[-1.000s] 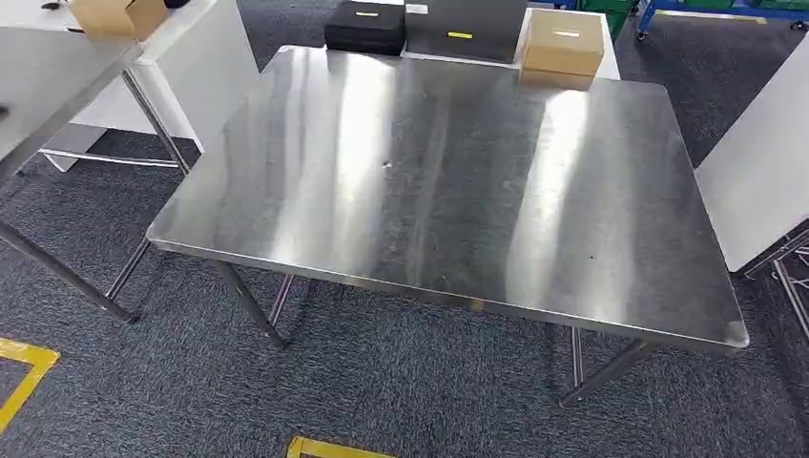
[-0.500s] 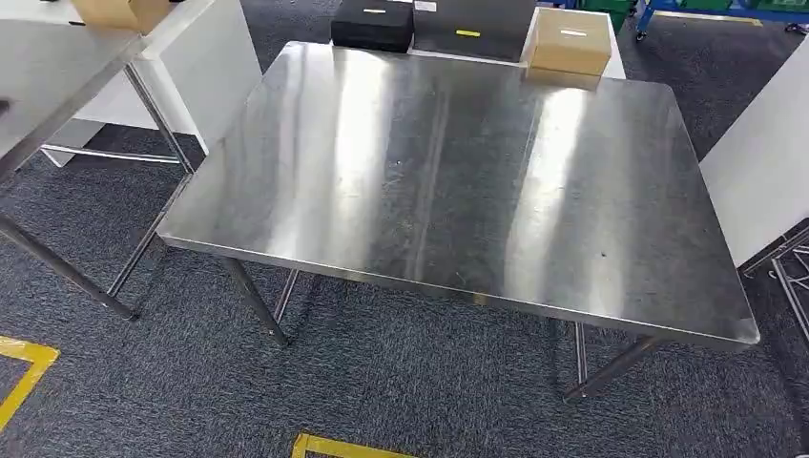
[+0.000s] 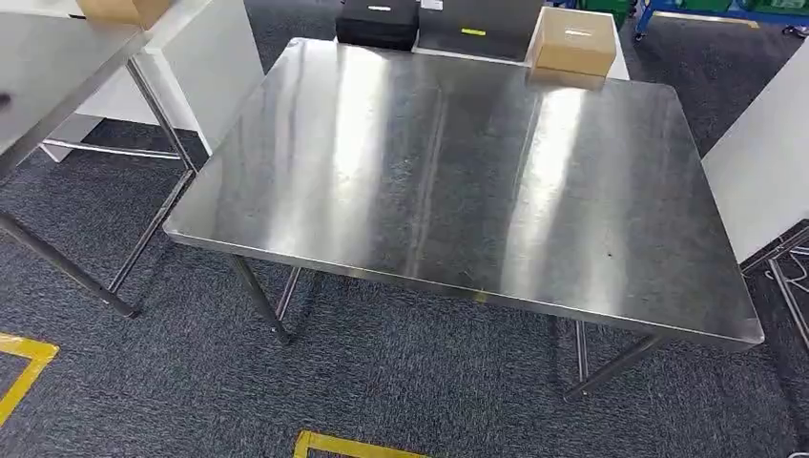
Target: Take the parts from the cabinet and place them on the table.
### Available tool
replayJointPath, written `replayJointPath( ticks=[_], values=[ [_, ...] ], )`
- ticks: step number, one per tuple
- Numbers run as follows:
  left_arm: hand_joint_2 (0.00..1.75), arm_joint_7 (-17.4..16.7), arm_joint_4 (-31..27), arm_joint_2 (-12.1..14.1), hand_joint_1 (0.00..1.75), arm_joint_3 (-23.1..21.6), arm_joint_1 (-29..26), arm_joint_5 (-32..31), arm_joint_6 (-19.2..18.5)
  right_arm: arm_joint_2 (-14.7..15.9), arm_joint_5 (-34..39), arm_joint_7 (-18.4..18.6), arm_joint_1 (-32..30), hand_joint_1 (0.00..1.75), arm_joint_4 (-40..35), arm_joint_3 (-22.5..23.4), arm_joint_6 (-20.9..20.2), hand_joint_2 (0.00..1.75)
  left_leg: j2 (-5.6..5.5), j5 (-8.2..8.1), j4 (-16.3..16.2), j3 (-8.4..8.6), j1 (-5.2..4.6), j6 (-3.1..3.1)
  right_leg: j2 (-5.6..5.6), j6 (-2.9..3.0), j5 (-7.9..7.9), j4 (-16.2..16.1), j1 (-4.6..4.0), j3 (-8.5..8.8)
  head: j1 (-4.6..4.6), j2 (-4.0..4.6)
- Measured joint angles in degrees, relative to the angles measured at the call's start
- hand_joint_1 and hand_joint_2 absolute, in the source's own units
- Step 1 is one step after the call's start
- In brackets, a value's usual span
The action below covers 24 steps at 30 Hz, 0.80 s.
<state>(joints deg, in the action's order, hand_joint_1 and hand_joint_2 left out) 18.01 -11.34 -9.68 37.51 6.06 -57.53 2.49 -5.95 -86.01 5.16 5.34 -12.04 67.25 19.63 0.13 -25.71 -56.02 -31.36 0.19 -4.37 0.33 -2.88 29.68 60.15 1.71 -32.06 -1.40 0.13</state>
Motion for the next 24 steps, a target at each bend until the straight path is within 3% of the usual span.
replayJointPath(
  ticks=[2,3,4,5,6,8,9,10,12,14,15,17,18,19,20,21,23,24],
  values=[
    [0.00,0.00,0.00,-0.02,0.00,0.00,0.04,0.00,0.00,-0.04,0.00,0.00,-0.05,0.00,0.00,0.00,-0.02,1.75,0.12,0.02,-0.01,-0.24,-0.03,-0.03,-0.11,0.73,4.08,9.27,0.10,-4.55,0.15,0.00],
    [0.00,-0.02,0.00,-0.02,0.00,0.00,0.03,0.00,0.00,-0.04,0.02,0.00,-0.14,0.00,0.00,0.00,-0.02,1.75,0.14,0.04,-0.07,-0.36,-0.07,0.01,-0.18,0.67,5.24,12.77,-0.01,-6.18,0.15,0.00],
    [0.00,-0.02,0.00,-0.02,0.00,0.00,0.00,0.00,-0.02,0.00,0.07,0.00,-0.25,0.00,0.00,0.00,-0.02,1.75,0.14,0.11,-0.09,-0.42,-0.11,0.13,-0.18,0.28,5.33,14.57,-0.01,-6.92,0.13,0.00],
    [0.00,-0.02,0.00,-0.02,0.00,0.00,-0.03,0.00,-0.02,0.04,0.11,0.00,-0.32,0.00,0.00,0.00,-0.02,1.75,0.18,0.13,-0.12,-0.42,-0.07,0.26,-0.17,-0.15,4.32,12.80,0.09,-5.95,0.13,0.00],
    [0.00,0.00,0.00,-0.02,0.00,0.00,-0.02,0.00,-0.02,0.07,0.11,0.00,-0.30,0.00,0.00,0.00,-0.02,0.00,0.19,0.10,-0.26,-0.41,0.07,0.45,-0.12,-0.81,2.45,8.61,0.24,-3.75,0.22,0.00],
    [0.00,0.02,-0.02,-0.07,0.00,0.00,-0.01,0.00,-0.02,0.13,0.11,-0.13,-0.13,0.00,0.00,0.00,-0.02,0.00,0.25,-0.19,-0.88,-0.44,0.21,1.33,0.55,-1.72,-1.25,-1.70,0.70,1.71,0.24,0.00],
    [0.00,0.04,-0.02,0.04,0.00,0.00,0.01,0.00,0.00,-0.11,0.09,-0.20,0.05,0.00,0.07,0.00,-0.02,0.00,0.36,-0.66,-1.66,-0.75,-0.27,2.00,0.90,-1.14,-1.24,-3.08,0.23,1.99,0.46,0.00],
    [0.00,0.07,-0.02,0.04,0.00,0.00,0.01,0.00,0.00,-0.07,0.09,-0.24,0.07,0.00,0.07,0.00,-0.02,0.00,0.43,-0.84,-1.65,-0.69,-0.27,2.39,0.25,-0.19,-1.30,-3.07,0.12,1.79,0.09,0.00],
    [0.00,0.07,-0.02,0.04,0.00,0.00,0.04,0.00,0.00,-0.02,0.09,-0.24,0.00,0.00,0.07,0.00,-0.02,0.00,0.53,-0.68,-1.49,-0.51,0.01,2.71,0.13,0.47,-1.33,-2.93,-0.20,1.72,-0.05,0.00],
    [0.00,0.07,-0.02,0.09,0.00,0.00,0.03,0.00,0.00,-0.07,0.09,-0.24,0.04,0.00,0.09,0.00,-0.02,0.00,0.51,-1.35,-2.25,-0.81,0.55,3.28,-0.08,1.40,-1.75,-3.11,0.43,2.34,0.02,0.00],
    [0.00,0.07,-0.02,0.09,0.00,0.00,0.04,0.00,0.00,-0.05,0.07,-0.24,0.04,0.00,0.07,0.00,-0.02,0.00,0.38,-3.42,-4.56,-1.74,0.56,3.54,-0.22,1.77,-1.87,-3.09,0.40,2.27,-0.18,0.00],
    [0.00,0.07,-0.02,0.09,0.00,0.00,0.02,0.00,0.00,-0.02,0.07,-0.24,-0.01,0.00,0.07,0.00,-0.02,0.00,0.31,-8.37,-13.82,-5.81,0.62,4.11,-0.32,1.95,-1.93,-3.07,0.26,2.05,-0.16,0.00],
    [0.00,0.07,-0.02,0.09,0.00,0.00,-0.02,0.00,0.00,-0.02,0.07,-0.24,-0.09,0.00,0.07,0.00,-0.04,0.00,0.31,-9.85,-18.04,-7.79,0.64,4.23,-0.41,1.95,-1.93,-3.06,0.12,2.00,-0.20,0.00],
    [0.00,0.07,-0.02,0.09,0.00,0.00,-0.04,0.00,0.00,-0.02,0.09,-0.24,-0.13,0.00,0.09,0.00,-0.04,0.00,0.31,-9.91,-19.90,-8.77,0.68,4.21,-0.52,1.94,-1.92,-3.05,0.09,2.00,-0.13,0.00],
    [0.00,0.07,-0.02,0.09,0.00,0.00,-0.04,-0.02,0.00,-0.02,0.13,-0.24,-0.13,0.00,0.09,0.00,-0.07,0.00,0.31,-8.71,-19.02,-8.46,0.69,4.09,-0.76,1.94,-1.91,-3.04,0.06,2.04,-0.16,0.00],
    [0.00,0.07,-0.02,0.09,0.00,0.00,-0.04,-0.09,0.00,-0.02,0.15,-0.24,-0.08,0.00,0.09,0.02,-0.11,0.00,0.30,-6.39,-15.70,-6.90,0.69,3.90,-1.07,1.93,-1.90,-3.04,0.06,2.14,-0.20,0.00],
    [0.00,0.07,-0.02,0.13,0.00,0.00,0.01,-0.11,0.02,-0.07,0.31,-0.26,0.03,0.00,0.07,0.00,-0.20,0.00,-0.40,-1.18,-5.06,-1.73,0.76,3.36,-1.74,1.90,-1.88,-3.05,0.08,2.36,-0.20,0.00],
    [0.00,0.07,-0.02,0.20,0.00,0.00,0.04,-0.13,0.02,-0.07,0.31,-0.24,0.05,0.00,0.07,0.00,-0.20,0.00,-1.71,-1.45,-2.39,-0.40,0.82,3.18,-1.91,1.86,-1.89,-3.10,0.09,2.23,-0.09,0.00]
  ],
)
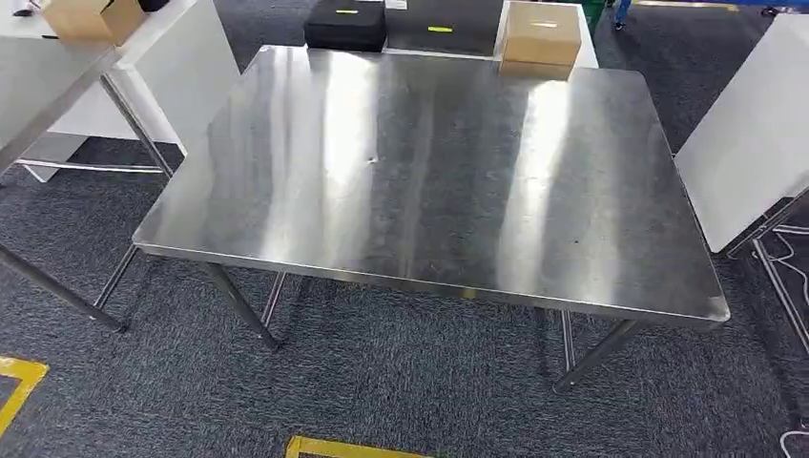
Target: Take the parts from the cabinet and place them on the table.
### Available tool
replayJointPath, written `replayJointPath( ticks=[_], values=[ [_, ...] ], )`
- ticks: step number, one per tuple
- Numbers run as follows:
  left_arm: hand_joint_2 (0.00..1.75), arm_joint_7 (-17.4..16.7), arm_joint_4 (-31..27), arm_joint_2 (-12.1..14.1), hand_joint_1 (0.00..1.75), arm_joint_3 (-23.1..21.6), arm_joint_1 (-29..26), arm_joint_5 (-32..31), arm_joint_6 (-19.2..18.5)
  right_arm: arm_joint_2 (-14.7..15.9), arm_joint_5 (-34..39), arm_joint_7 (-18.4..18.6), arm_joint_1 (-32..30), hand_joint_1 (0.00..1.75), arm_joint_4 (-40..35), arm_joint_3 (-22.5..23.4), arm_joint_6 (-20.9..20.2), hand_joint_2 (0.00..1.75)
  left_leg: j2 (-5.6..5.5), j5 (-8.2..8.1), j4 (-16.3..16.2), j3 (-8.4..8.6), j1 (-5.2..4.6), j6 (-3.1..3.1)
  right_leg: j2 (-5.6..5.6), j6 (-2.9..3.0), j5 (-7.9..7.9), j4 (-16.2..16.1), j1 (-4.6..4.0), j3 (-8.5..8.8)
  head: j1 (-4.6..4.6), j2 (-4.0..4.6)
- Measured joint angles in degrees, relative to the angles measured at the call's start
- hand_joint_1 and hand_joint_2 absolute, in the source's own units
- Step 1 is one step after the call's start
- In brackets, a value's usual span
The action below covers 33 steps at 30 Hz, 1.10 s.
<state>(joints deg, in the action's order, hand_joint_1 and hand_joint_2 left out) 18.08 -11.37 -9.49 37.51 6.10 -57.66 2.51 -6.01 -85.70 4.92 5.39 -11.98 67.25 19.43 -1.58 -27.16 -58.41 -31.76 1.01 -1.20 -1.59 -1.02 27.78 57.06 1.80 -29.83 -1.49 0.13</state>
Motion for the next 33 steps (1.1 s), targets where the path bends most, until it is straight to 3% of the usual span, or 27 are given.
replayJointPath(
  ticks=[1,3,4,5,6,7,9,10,11,13,14,15,16,17,19,20,21,22,24,25,26,27,28,30,31,33],
  values=[
    [0.00,0.00,0.00,0.00,0.00,0.00,0.04,-0.04,0.00,0.00,0.02,0.00,0.11,0.00,0.02,0.00,0.00,0.00,0.11,0.04,0.49,-0.11,-0.36,0.06,-0.19,-0.27,0.08,0.21,-0.67,-0.42,-0.02,0.00],
    [0.00,0.00,0.00,0.02,0.00,0.00,0.02,-0.04,0.04,0.00,0.09,0.00,-0.01,0.00,0.02,0.00,0.00,0.00,0.45,-0.03,0.18,-0.36,-0.88,-0.28,-0.34,-0.83,-0.18,-0.08,-0.40,-0.75,0.00,0.00],
    [0.00,0.00,0.00,0.02,0.00,0.00,0.04,-0.04,0.07,0.00,0.11,0.00,-0.02,0.00,0.02,0.00,0.00,0.00,0.50,0.19,0.38,-0.37,-1.02,-0.76,-0.46,-1.44,-0.35,-0.37,-0.20,-0.72,-0.13,0.00],
    [0.00,0.00,0.00,-0.04,0.00,0.00,0.11,-0.04,0.07,0.00,0.11,0.00,-0.06,0.00,0.02,0.02,0.00,0.00,0.92,0.82,1.34,-0.10,-0.46,-1.56,-0.28,-1.79,-0.05,0.03,-0.64,-0.96,0.02,0.00],
    [0.00,0.00,0.00,-0.07,0.00,0.00,0.11,-0.04,0.09,0.07,0.11,0.00,-0.05,0.00,0.02,0.00,-0.02,0.00,1.24,0.99,1.58,0.03,-0.65,-1.83,0.56,-1.72,0.74,1.35,-0.40,-1.43,0.04,0.00],
    [0.00,0.00,0.00,-0.04,0.00,0.00,0.07,-0.02,0.11,0.02,0.11,0.00,0.01,0.00,0.02,0.00,-0.02,0.00,1.46,1.08,1.58,-0.08,-0.64,-2.29,0.87,-1.23,2.73,4.74,-0.52,-3.16,0.28,0.00],
    [0.00,0.02,0.00,-0.07,0.00,0.00,0.04,-0.04,0.11,0.00,0.11,0.00,0.04,0.00,0.07,0.00,-0.02,0.00,2.07,1.08,1.56,-0.29,-0.93,-2.51,0.91,-0.65,6.75,14.12,-0.51,-7.69,0.31,0.00],
    [0.00,0.00,0.00,-0.07,0.00,0.00,0.03,-0.04,0.11,0.02,0.11,0.02,-0.06,0.00,0.09,0.00,-0.04,0.00,2.31,1.10,1.53,-0.37,-1.03,-2.54,0.91,-0.80,7.60,17.53,-0.53,-9.32,0.41,0.00],
    [0.00,0.00,0.00,-0.07,0.00,0.00,-0.03,-0.04,0.13,0.04,0.11,0.11,-0.17,0.00,0.09,0.00,-0.04,0.00,2.49,1.10,1.53,-0.36,-1.16,-2.55,0.91,-1.08,7.34,17.96,-0.63,-9.43,0.33,0.00],
    [0.00,-0.02,0.00,-0.11,0.00,0.00,-0.04,-0.04,0.13,0.11,0.17,0.24,-0.27,0.00,0.09,0.02,-0.04,0.00,2.79,1.10,1.48,-0.28,-1.33,-2.53,1.03,-1.88,4.35,11.55,-0.69,-5.96,0.39,0.00],
    [0.00,-0.02,0.00,-0.18,0.00,0.00,-0.02,-0.04,0.15,0.18,0.15,0.24,-0.20,0.00,0.09,0.02,-0.04,0.00,2.98,1.10,1.47,-0.15,-1.39,-2.51,1.46,-2.12,2.07,5.42,-0.71,-2.68,0.35,0.00],
    [0.00,-0.04,0.00,-0.20,0.00,0.00,-0.01,-0.04,0.17,0.24,0.15,0.22,-0.09,0.00,0.09,0.02,-0.04,0.00,3.16,1.07,1.39,-0.08,-1.53,-2.42,2.99,-1.79,0.65,0.08,-0.80,0.09,0.41,0.00],
    [0.00,-0.04,0.00,-0.20,0.00,0.00,0.00,-0.04,0.24,0.24,0.15,0.22,0.01,0.00,0.09,0.02,-0.11,0.00,3.34,0.81,1.12,-0.04,-2.05,-2.06,2.96,-1.33,0.37,-0.48,-1.48,-0.26,0.24,0.00],
    [0.00,-0.07,0.00,-0.20,0.00,0.00,0.00,-0.04,0.31,0.17,0.15,0.22,-0.04,0.00,0.09,0.02,-0.15,0.00,3.40,0.81,1.12,-0.08,-2.04,-1.85,2.48,-0.81,0.15,-0.54,-1.19,-0.29,0.20,0.00],
    [0.00,-0.07,0.00,-0.20,0.00,0.00,-0.01,-0.04,0.33,0.15,0.15,0.22,-0.19,0.00,0.09,0.02,-0.37,0.00,3.51,0.91,1.19,0.03,-1.83,-1.47,2.27,-0.53,0.10,-0.56,-1.44,-0.36,0.17,0.00],
    [0.00,-0.07,0.00,-0.20,0.00,0.00,0.01,-0.07,0.33,0.11,0.15,0.22,-0.21,0.00,0.09,0.02,-0.39,0.00,3.61,0.72,0.96,-0.07,-1.79,-1.13,2.12,-0.01,-0.24,-0.88,-0.52,-0.05,0.24,0.00],
    [0.00,-0.07,0.00,-0.13,0.00,0.00,0.00,-0.07,0.33,0.07,0.15,0.22,-0.14,0.00,0.09,0.02,-0.44,0.00,2.80,-0.21,-0.02,-0.44,-1.48,-0.53,1.88,0.27,-0.42,-0.95,-0.37,0.38,0.24,0.00],
    [0.00,-0.07,0.00,-0.15,0.00,0.00,-0.03,-0.07,0.39,0.13,0.15,0.22,-0.10,0.00,0.09,0.02,-0.44,0.00,2.16,-2.39,-2.64,-1.47,-1.25,-0.06,1.81,0.73,-0.66,-0.90,-0.21,0.33,-0.20,0.00],
    [0.00,-0.07,0.00,-0.11,0.00,0.00,-0.09,-0.07,0.39,0.15,0.15,0.22,-0.12,0.00,0.09,0.02,-0.48,0.00,1.80,-7.17,-11.75,-5.48,-0.72,0.63,1.53,0.79,-0.65,-0.89,-0.29,0.09,-0.18,0.00],
    [0.00,-0.09,0.00,-0.11,0.00,0.00,-0.13,-0.07,0.37,0.15,0.15,0.22,-0.22,0.00,0.11,0.02,-0.52,0.00,1.73,-8.42,-15.57,-7.24,-0.49,0.91,1.39,0.78,-0.65,-0.88,-0.28,0.04,-0.20,0.00],
    [0.00,-0.09,0.00,-0.11,0.00,0.00,-0.18,-0.07,0.37,0.13,0.15,0.22,-0.31,0.00,0.11,0.02,-0.55,0.00,1.73,-8.30,-17.03,-7.95,-0.24,1.13,1.22,0.78,-0.65,-0.87,-0.22,0.05,-0.15,0.00],
    [0.00,-0.09,0.00,-0.11,0.00,0.00,-0.22,-0.07,0.37,0.13,0.13,0.22,-0.31,0.00,0.11,0.02,-0.59,0.00,1.73,-6.48,-15.32,-7.15,0.14,1.37,0.83,0.74,-0.63,-0.79,-0.09,0.12,-0.15,0.00],
    [0.00,-0.09,0.00,-0.11,0.00,0.00,-0.22,-0.07,0.37,0.07,0.11,0.22,-0.26,0.00,0.11,0.02,-0.61,0.00,1.71,-4.07,-11.55,-5.30,0.41,1.53,0.49,0.71,-0.61,-0.73,0.09,0.22,-0.18,0.00],
    [0.00,-0.07,0.00,-0.09,0.00,0.00,-0.19,-0.07,0.37,0.00,0.04,0.22,-0.09,0.00,0.11,0.00,-0.61,0.00,0.83,0.58,-1.71,-0.44,1.14,1.90,-0.33,0.46,-0.50,-0.60,0.26,0.35,-0.20,0.00],
    [0.00,-0.09,0.00,-0.11,0.00,0.00,-0.16,-0.07,0.37,0.02,-0.02,0.22,0.01,0.00,0.11,0.00,-0.61,0.00,-0.57,-0.38,0.19,0.49,1.01,2.05,-0.55,-0.09,-0.43,-0.46,-0.20,0.02,-0.18,0.00],
    [0.00,-0.09,0.00,-0.09,0.00,0.00,-0.14,-0.07,0.37,0.04,-0.02,0.22,0.10,0.00,0.11,0.00,-0.61,0.00,-0.23,-0.23,0.25,0.08,0.55,1.19,-1.02,-1.15,-0.77,-0.51,-0.33,-0.71,-0.09,0.00]
  ],
)
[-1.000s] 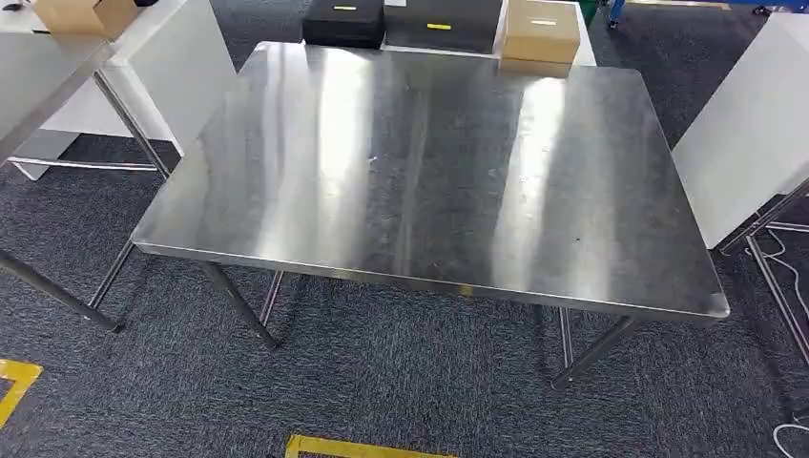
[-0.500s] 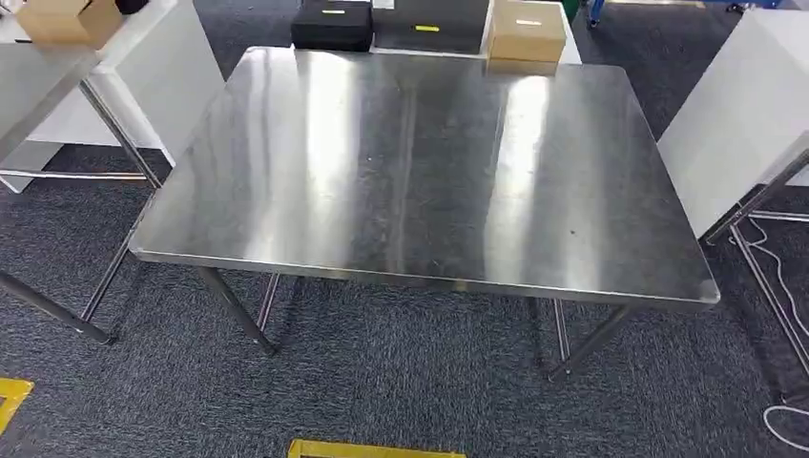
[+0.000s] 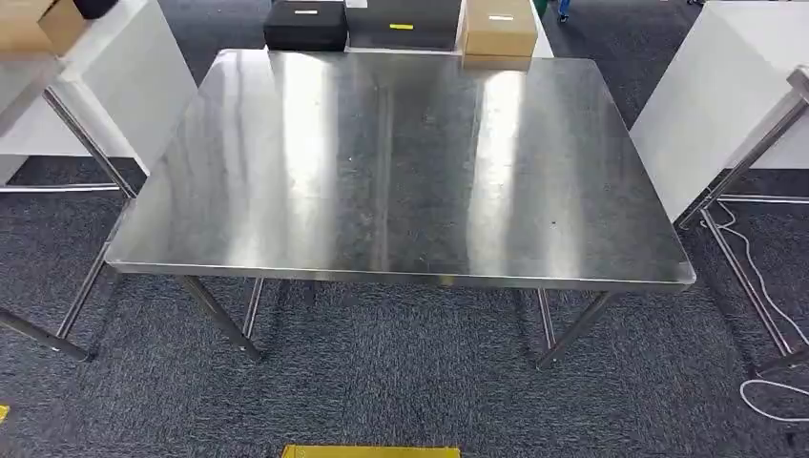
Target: Take the parts from the cabinet and place them on the table.
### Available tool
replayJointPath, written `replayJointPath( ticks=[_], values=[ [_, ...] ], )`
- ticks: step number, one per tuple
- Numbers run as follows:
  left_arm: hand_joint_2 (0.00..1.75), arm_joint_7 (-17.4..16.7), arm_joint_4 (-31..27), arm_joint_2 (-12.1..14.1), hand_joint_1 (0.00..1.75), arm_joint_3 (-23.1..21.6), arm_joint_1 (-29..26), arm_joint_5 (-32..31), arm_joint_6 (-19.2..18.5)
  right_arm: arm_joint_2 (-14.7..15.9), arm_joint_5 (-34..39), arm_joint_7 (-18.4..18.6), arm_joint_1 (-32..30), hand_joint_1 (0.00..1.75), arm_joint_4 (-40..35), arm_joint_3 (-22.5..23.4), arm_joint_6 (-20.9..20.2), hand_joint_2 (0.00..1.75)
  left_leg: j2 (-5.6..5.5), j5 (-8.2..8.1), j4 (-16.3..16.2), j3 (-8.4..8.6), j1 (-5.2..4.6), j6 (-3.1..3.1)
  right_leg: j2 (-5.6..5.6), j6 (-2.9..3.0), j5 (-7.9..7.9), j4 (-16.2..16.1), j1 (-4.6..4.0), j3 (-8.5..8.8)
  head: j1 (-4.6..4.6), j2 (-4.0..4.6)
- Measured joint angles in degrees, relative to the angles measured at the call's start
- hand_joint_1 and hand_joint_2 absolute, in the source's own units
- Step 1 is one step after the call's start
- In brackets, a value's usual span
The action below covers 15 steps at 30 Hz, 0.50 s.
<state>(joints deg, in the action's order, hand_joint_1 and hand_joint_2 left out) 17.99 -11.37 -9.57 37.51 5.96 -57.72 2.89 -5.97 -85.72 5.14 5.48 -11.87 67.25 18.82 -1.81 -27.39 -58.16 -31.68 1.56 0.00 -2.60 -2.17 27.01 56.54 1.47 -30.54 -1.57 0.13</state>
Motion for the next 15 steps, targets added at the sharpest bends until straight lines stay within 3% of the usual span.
replayJointPath(
  ticks=[2,3,4,5,6,7,8,9,10,11,12,13,14,15],
  values=[
    [0.00,0.00,0.00,-0.02,0.00,0.00,0.02,-0.07,0.00,0.02,0.00,0.00,-0.18,0.00,0.00,0.00,0.00,0.00,0.54,0.38,0.37,-0.04,-0.49,-1.23,-0.57,-1.07,-0.30,-0.50,0.08,-0.55,-0.11,0.00],
    [0.00,0.02,0.00,-0.07,0.00,0.00,0.09,-0.09,0.00,0.06,0.00,0.00,-0.21,0.00,0.00,0.00,0.04,0.00,1.04,0.88,0.88,0.10,-0.25,-2.00,0.21,-1.19,0.19,0.42,0.34,-0.55,0.07,0.00],
    [0.00,0.04,0.00,-0.11,0.00,0.02,0.08,-0.11,0.00,0.13,0.00,-0.04,-0.18,0.00,0.00,0.00,0.09,0.00,1.25,0.90,0.96,0.03,-0.43,-2.36,1.27,-0.97,1.40,2.18,0.29,-1.40,0.04,0.00],
    [0.00,0.04,0.00,-0.13,0.00,0.02,0.09,-0.15,0.02,0.04,0.02,-0.20,-0.04,0.00,0.00,0.00,0.09,0.00,1.81,0.90,0.95,-0.13,-0.56,-3.01,1.78,-0.43,3.95,6.65,0.27,-3.68,0.28,0.00],
    [0.00,0.07,0.00,-0.13,0.00,0.02,0.08,-0.15,0.02,0.00,0.02,-0.28,-0.02,0.00,0.02,0.00,0.09,0.00,2.34,0.89,0.95,-0.21,-0.72,-3.08,1.82,-0.16,6.08,11.33,0.27,-5.96,0.28,0.00],
    [0.00,0.06,0.00,-0.13,0.00,0.02,0.03,-0.15,0.04,0.02,0.02,-0.41,-0.02,0.00,0.02,0.00,0.09,0.00,2.90,0.90,0.92,-0.35,-0.95,-3.22,1.83,-0.20,7.84,16.10,0.12,-8.22,0.30,0.00],
    [0.00,0.04,0.00,-0.13,0.00,0.00,0.03,-0.15,0.11,0.09,0.02,-0.59,-0.14,0.00,0.02,0.00,0.09,0.00,3.36,0.93,0.91,-0.39,-1.16,-3.27,1.84,-0.52,8.22,18.25,0.05,-9.10,0.33,0.00],
    [0.00,0.07,0.00,-0.22,0.00,0.02,-0.04,-0.15,0.11,0.20,0.00,-0.66,-0.26,0.00,0.02,0.00,0.07,0.00,3.83,0.93,0.89,-0.38,-1.32,-3.27,1.90,-0.83,7.65,17.54,0.03,-8.61,0.24,0.00],
    [0.00,0.06,0.00,-0.26,0.00,0.02,-0.07,-0.13,0.20,0.26,0.00,-0.70,-0.32,0.00,0.02,0.00,-0.02,0.00,4.30,0.92,0.87,-0.33,-1.40,-3.26,2.08,-1.20,6.11,14.17,-0.01,-6.69,0.37,0.00],
    [0.00,0.07,0.00,-0.33,0.00,0.02,-0.06,-0.13,0.20,0.35,0.00,-0.70,-0.34,0.00,0.02,0.00,-0.09,0.00,4.84,0.91,0.87,-0.23,-1.43,-3.24,2.65,-1.51,4.05,8.75,-0.07,-3.80,0.31,0.00],
    [0.00,0.07,0.00,-0.35,0.00,0.02,-0.05,-0.15,0.20,0.44,-0.02,-0.70,-0.23,0.00,0.02,0.00,-0.11,0.00,5.38,0.85,0.84,-0.09,-1.47,-3.14,4.29,-1.55,2.31,3.34,-0.24,-0.85,0.37,0.00],
    [0.00,0.07,0.00,-0.35,0.00,0.02,-0.06,-0.15,0.22,0.44,-0.02,-0.70,-0.06,0.00,0.02,-0.02,-0.17,0.00,5.81,0.73,0.78,0.06,-1.78,-2.95,7.77,-0.61,1.57,0.04,-0.70,0.48,0.46,0.00],
    [0.00,0.09,0.00,-0.42,0.00,0.02,-0.18,-0.20,0.22,0.52,0.00,-0.70,0.10,0.00,0.00,-0.02,-0.31,0.00,6.37,0.45,0.66,0.23,-2.08,-2.54,7.47,-0.29,0.91,-0.10,-1.11,0.31,0.33,0.00],
    [0.00,0.07,0.00,-0.35,0.00,0.02,-0.10,-0.42,0.26,0.50,0.02,-0.70,0.06,0.00,0.02,-0.02,-0.28,0.00,6.93,0.32,0.64,0.39,-2.08,-2.31,6.43,0.21,0.80,-0.01,-0.98,0.13,0.13,0.00]
  ],
)
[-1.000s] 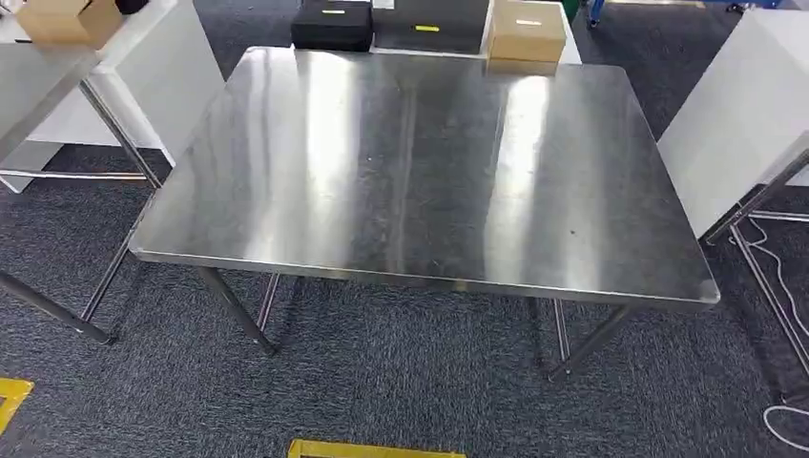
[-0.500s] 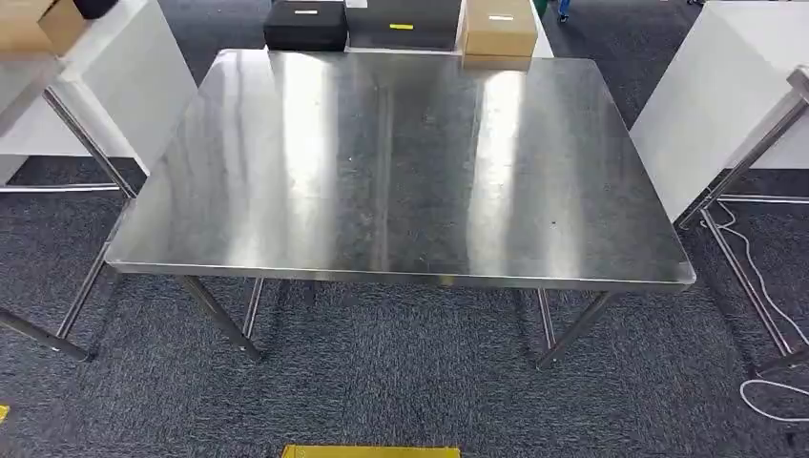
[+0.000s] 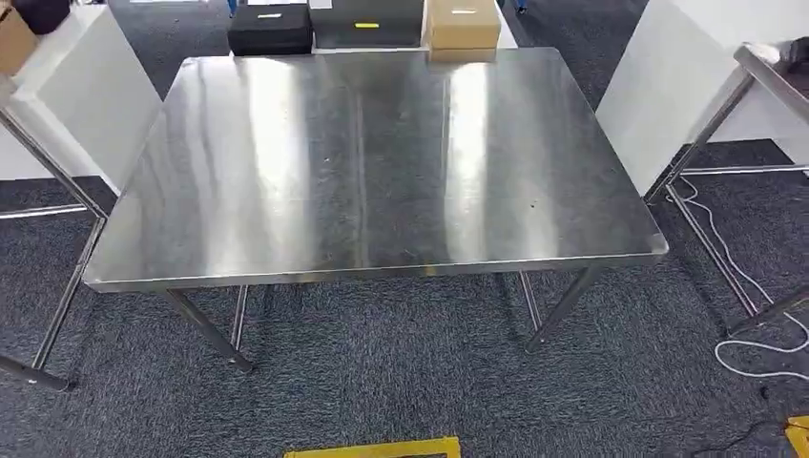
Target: Take the parts from the cabinet and place them on the table.
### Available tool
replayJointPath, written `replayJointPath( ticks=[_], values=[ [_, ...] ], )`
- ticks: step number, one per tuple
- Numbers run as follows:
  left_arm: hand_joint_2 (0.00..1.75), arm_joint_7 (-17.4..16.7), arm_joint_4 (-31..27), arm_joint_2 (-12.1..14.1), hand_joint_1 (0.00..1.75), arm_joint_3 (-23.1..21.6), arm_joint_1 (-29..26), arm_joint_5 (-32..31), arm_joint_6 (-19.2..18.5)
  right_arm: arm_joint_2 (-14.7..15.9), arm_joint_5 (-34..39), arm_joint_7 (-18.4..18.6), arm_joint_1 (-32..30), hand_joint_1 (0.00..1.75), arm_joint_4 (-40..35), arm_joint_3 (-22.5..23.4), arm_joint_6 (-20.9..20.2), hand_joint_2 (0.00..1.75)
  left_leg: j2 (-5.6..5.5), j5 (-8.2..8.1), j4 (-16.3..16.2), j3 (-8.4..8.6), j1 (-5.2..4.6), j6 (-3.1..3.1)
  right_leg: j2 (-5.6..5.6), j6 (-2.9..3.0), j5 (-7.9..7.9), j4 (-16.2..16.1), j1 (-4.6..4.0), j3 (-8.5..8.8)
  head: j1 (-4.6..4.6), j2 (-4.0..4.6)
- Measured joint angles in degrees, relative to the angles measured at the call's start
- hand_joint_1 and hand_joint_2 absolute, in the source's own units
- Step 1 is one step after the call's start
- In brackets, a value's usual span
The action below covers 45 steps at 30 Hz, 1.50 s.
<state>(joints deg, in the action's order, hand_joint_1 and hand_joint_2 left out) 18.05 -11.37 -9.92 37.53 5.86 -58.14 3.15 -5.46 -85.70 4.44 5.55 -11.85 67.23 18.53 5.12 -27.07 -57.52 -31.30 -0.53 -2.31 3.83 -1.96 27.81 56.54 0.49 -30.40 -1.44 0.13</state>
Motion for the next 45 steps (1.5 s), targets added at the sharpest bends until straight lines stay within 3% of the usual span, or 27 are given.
replayJointPath(
  ticks=[2,3,5,8,9,11,12,13,14,18,20,22,24,26,27,28,29,30,33,34,36,38,39,41,43,44,45],
  values=[
    [0.00,-0.02,0.00,-0.04,0.00,0.00,0.09,-0.09,0.00,0.02,0.15,0.00,-0.17,0.00,0.00,0.00,0.00,0.00,1.16,-0.03,0.14,0.33,0.18,0.42,-1.23,0.57,-0.21,-0.10,-0.15,-0.15,0.11,0.00],
    [0.00,-0.04,0.00,-0.02,0.00,0.00,0.14,-0.15,0.00,0.02,0.20,0.00,-0.17,0.00,0.00,0.00,0.00,0.00,0.86,-0.46,-0.25,0.08,0.44,0.91,-1.90,1.27,-0.67,-0.35,1.10,0.72,0.17,0.00],
    [0.00,-0.11,0.00,0.04,0.00,-0.02,0.10,-0.15,0.00,0.04,0.17,0.09,-0.16,0.00,0.00,0.00,0.04,0.00,-3.54,-4.61,-5.35,-1.70,0.89,1.67,-2.99,1.95,-1.07,-0.28,1.00,0.35,-0.17,0.00],
    [0.00,-0.17,0.00,0.17,0.00,-0.02,-0.37,-0.15,0.04,-0.04,-0.18,0.09,-0.17,0.00,0.00,-0.02,0.04,0.00,-4.89,-9.52,-17.32,-6.96,1.24,2.27,-5.26,2.10,-1.19,-0.24,0.87,0.08,-0.06,0.00],
    [0.00,-0.18,0.00,0.17,0.00,0.00,-0.43,-0.15,0.06,-0.04,-0.20,0.09,-0.27,0.00,0.00,-0.02,0.04,0.00,-4.95,-8.75,-17.36,-7.08,1.35,2.35,-5.99,2.09,-1.19,-0.21,0.90,0.12,-0.11,0.00],
    [0.00,-0.13,0.00,0.28,0.00,0.00,-0.47,-0.15,0.20,-0.13,-0.20,0.15,-0.33,0.00,0.04,-0.02,0.04,0.00,-5.32,-3.76,-10.36,-3.89,1.77,2.41,-7.64,2.05,-1.18,-0.11,1.04,0.33,-0.06,0.00],
    [0.00,-0.07,0.00,0.35,0.00,-0.02,-0.46,-0.15,0.22,-0.18,-0.17,0.22,-0.26,0.00,0.04,-0.02,0.04,0.00,-6.53,-0.86,-4.54,-1.18,2.11,2.38,-8.54,2.01,-1.17,-0.01,1.11,0.45,-0.13,0.00],
    [0.00,-0.04,0.02,0.35,0.00,0.00,-0.53,-0.15,0.24,-0.17,-0.17,0.31,-0.20,0.00,0.04,-0.02,0.04,0.00,-9.79,-0.56,-1.21,0.42,2.47,2.27,-9.18,1.90,-1.19,0.05,1.10,0.22,-0.06,0.00],
    [0.00,-0.04,0.07,0.39,0.00,0.00,-0.60,-0.15,0.26,-0.17,-0.15,0.42,0.03,0.00,0.04,-0.02,0.04,0.00,-10.91,-0.89,-0.23,0.44,2.44,2.25,-9.73,1.21,-1.17,0.37,0.59,-0.18,-0.02,0.00],
    [0.00,0.00,0.07,0.35,0.00,0.00,-0.50,-0.33,0.39,-0.09,-0.07,0.89,-0.44,0.00,0.04,-0.02,-0.02,0.00,-7.97,-0.13,0.13,0.35,1.79,0.58,-11.54,-0.70,-1.79,-0.03,0.62,-1.81,-0.09,0.00],
    [0.00,0.07,0.07,0.24,0.00,0.00,-0.44,-0.35,0.52,-0.09,0.07,1.01,-0.33,0.00,0.04,0.00,0.04,0.00,-6.44,0.12,0.45,0.27,1.78,-0.53,-5.72,-0.16,0.75,4.22,0.63,-3.84,0.24,0.00],
    [0.00,0.11,0.07,0.26,0.00,0.00,-0.61,-0.41,0.55,-0.24,0.11,0.98,-0.05,0.00,0.04,-0.02,0.13,0.00,-4.30,0.10,0.45,0.14,1.51,-0.73,-4.62,0.35,5.17,13.83,0.79,-8.63,0.31,0.00],
    [0.00,0.11,0.07,0.24,0.00,0.00,-0.61,-0.41,0.57,-0.20,0.15,0.96,-0.22,0.00,0.04,-0.02,0.20,0.00,-2.60,0.09,0.41,0.03,1.39,-0.73,-4.52,-0.27,6.40,19.03,0.82,-10.74,0.31,0.00],
    [0.00,0.11,0.07,0.24,0.00,0.00,-0.61,-0.41,0.57,-0.17,0.18,0.96,-0.38,0.00,0.04,-0.02,0.20,0.00,-1.45,0.05,0.38,0.06,1.43,-0.67,-4.21,-1.00,4.85,15.86,0.88,-8.76,0.40,0.00],
    [0.00,0.11,0.07,0.13,0.00,0.00,-0.56,-0.41,0.57,-0.09,0.17,0.94,-0.41,0.00,0.04,0.00,0.22,0.00,-0.41,-0.03,0.36,0.18,1.53,-0.50,-3.16,-1.78,2.04,8.00,1.05,-4.40,0.37,0.00],
    [0.00,0.13,0.07,0.09,0.00,0.00,-0.51,-0.41,0.59,-0.04,0.17,0.94,-0.31,0.00,0.04,-0.02,0.22,0.00,0.19,-0.14,0.31,0.36,1.49,-0.24,-1.18,-2.00,0.59,2.82,1.17,-1.44,0.50,0.00],
    [0.00,0.13,0.07,0.13,0.00,0.00,-0.52,-0.41,0.61,-0.24,0.17,0.87,-0.09,0.00,0.04,-0.02,0.22,0.00,0.84,-0.53,0.06,0.38,0.76,0.33,1.68,-1.54,-0.10,0.30,0.66,-0.28,0.66,0.00],
    [0.00,0.18,0.07,0.07,0.00,-0.02,-0.53,-0.41,0.63,-0.15,0.17,0.85,0.07,0.00,0.04,-0.02,0.24,0.00,1.42,-0.66,0.09,0.54,0.74,0.68,0.65,-0.81,-0.54,0.36,0.47,-0.09,0.37,0.00],
    [0.00,0.17,0.07,0.05,0.00,0.00,-0.21,-0.41,0.63,-0.15,0.15,0.81,-0.48,0.00,0.04,-0.02,0.28,0.00,3.09,-0.72,0.18,1.15,1.11,1.48,-1.28,0.11,-0.60,0.52,0.34,-1.11,-0.06,0.00],
    [0.00,0.17,0.07,0.04,0.00,-0.02,-0.14,-0.44,0.63,-0.15,0.11,0.83,-0.48,0.00,0.04,-0.02,0.30,0.00,2.37,-1.36,-0.34,0.95,1.54,2.02,-1.96,0.73,-0.93,0.31,1.44,-0.47,-0.02,0.00],
    [0.00,0.17,0.07,0.07,0.00,-0.02,-0.13,-0.41,0.70,-0.20,-0.06,0.94,-0.34,0.00,0.04,-0.02,0.31,0.00,-2.77,-5.70,-6.02,-1.24,1.73,2.41,-3.14,1.39,-1.31,0.38,1.10,-0.68,-0.26,0.00],
    [0.00,0.17,0.11,0.09,0.00,0.00,-0.58,-0.41,0.70,-0.20,-0.20,0.94,-0.12,0.00,0.04,-0.09,0.31,0.00,-4.65,-9.58,-14.71,-5.03,1.70,2.47,-4.77,1.72,-1.45,0.41,0.81,-0.88,-0.24,0.00],
    [0.00,0.17,0.11,0.07,0.00,0.00,-0.76,-0.41,0.70,-0.20,-0.20,0.94,-0.16,0.00,0.04,-0.09,0.31,0.00,-4.86,-9.89,-17.16,-6.29,1.70,2.41,-5.67,1.71,-1.44,0.42,0.74,-0.87,-0.13,0.00],
    [0.00,0.17,0.13,0.07,0.00,0.00,-0.81,-0.41,0.70,-0.20,-0.20,0.94,-0.33,0.00,0.04,-0.09,0.31,0.00,-5.14,-6.55,-13.98,-5.21,1.71,2.07,-7.39,1.70,-1.45,0.51,0.71,-0.78,-0.20,0.00],
    [0.00,0.17,0.13,0.07,0.00,0.00,-0.79,-0.41,0.70,-0.20,-0.24,0.94,-0.30,0.00,0.04,-0.09,0.31,0.00,-7.29,-1.08,-4.35,-0.80,1.88,1.63,-9.19,1.66,-1.46,0.54,0.72,-0.52,-0.20,0.00],
    [0.00,0.15,0.15,0.13,0.00,0.00,-0.81,-0.41,0.70,-0.24,-0.28,0.94,-0.25,0.00,0.07,-0.09,0.31,0.00,-10.37,-1.03,-1.72,0.45,2.03,1.27,-9.77,1.54,-1.49,0.58,0.73,-0.61,-0.11,0.00],
    [0.00,0.18,0.15,0.15,0.00,-0.02,-0.83,-0.41,0.70,-0.33,-0.33,0.94,0.00,0.00,0.07,-0.11,0.31,0.00,-10.54,-1.27,-0.47,0.61,2.08,1.38,-10.51,1.25,-1.53,0.86,0.17,-1.11,-0.02,0.00]
  ],
)
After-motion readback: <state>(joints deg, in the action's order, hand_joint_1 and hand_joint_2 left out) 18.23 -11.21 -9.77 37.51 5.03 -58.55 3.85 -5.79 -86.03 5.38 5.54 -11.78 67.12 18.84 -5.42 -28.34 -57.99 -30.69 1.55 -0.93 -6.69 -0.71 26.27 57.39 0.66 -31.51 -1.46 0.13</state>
